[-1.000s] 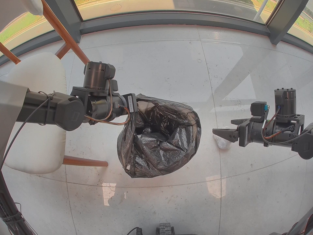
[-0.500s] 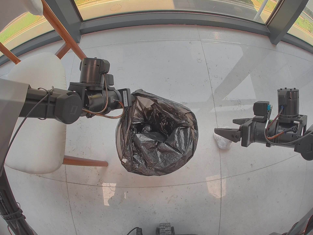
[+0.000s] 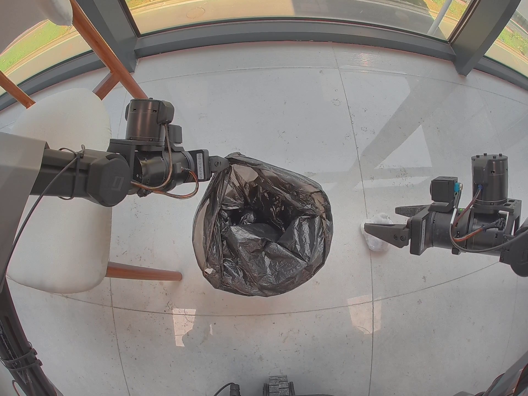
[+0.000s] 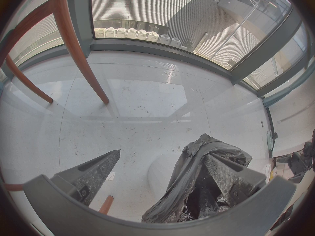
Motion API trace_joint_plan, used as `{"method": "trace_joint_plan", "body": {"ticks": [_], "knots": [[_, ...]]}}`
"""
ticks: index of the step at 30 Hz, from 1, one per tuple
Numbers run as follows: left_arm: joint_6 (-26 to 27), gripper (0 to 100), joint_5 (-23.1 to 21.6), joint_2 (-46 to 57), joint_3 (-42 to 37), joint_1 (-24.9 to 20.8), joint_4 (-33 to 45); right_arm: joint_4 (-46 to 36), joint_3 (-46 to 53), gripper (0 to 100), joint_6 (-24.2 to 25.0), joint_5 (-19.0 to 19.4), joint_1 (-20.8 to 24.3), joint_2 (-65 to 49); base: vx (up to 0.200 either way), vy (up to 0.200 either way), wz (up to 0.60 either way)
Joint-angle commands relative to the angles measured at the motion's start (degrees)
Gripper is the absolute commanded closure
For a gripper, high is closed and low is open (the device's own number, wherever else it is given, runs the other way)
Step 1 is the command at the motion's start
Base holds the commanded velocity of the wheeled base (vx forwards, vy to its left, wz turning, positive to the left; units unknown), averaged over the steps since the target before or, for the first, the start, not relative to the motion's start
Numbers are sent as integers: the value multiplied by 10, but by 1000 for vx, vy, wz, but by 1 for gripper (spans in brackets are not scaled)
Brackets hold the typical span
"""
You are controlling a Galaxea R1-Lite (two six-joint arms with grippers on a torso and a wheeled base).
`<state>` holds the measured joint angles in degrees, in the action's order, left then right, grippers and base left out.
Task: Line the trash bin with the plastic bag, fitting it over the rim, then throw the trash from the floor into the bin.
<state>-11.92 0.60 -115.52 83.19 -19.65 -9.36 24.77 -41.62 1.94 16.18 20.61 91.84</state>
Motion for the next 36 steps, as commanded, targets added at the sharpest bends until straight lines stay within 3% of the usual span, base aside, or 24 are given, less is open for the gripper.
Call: {"method": "trace_joint_plan", "body": {"ticks": [1, 14, 21, 29, 36], "knots": [[3, 0, 1, -1, -4, 22, 0, 0, 7, 0, 0, -3, 0, -12, 0, 0, 0], [-4, 0, 0, -40, -46, 8, -50, 0, 13, 0, 0, -8, 2, -17, 0, 0, 0], [-2, 0, -12, 42, -123, -21, -50, 0, 26, 0, 0, -11, 0, -21, 0, 0, 0], [-3, 0, -24, 108, -124, -30, -46, 0, 21, 0, -1, -13, 4, -15, 0, 0, 0], [-6, 0, -24, 187, -213, -80, -49, 31, -47, 0, -2, -38, 29, 73, 0, 0, 0]]}}
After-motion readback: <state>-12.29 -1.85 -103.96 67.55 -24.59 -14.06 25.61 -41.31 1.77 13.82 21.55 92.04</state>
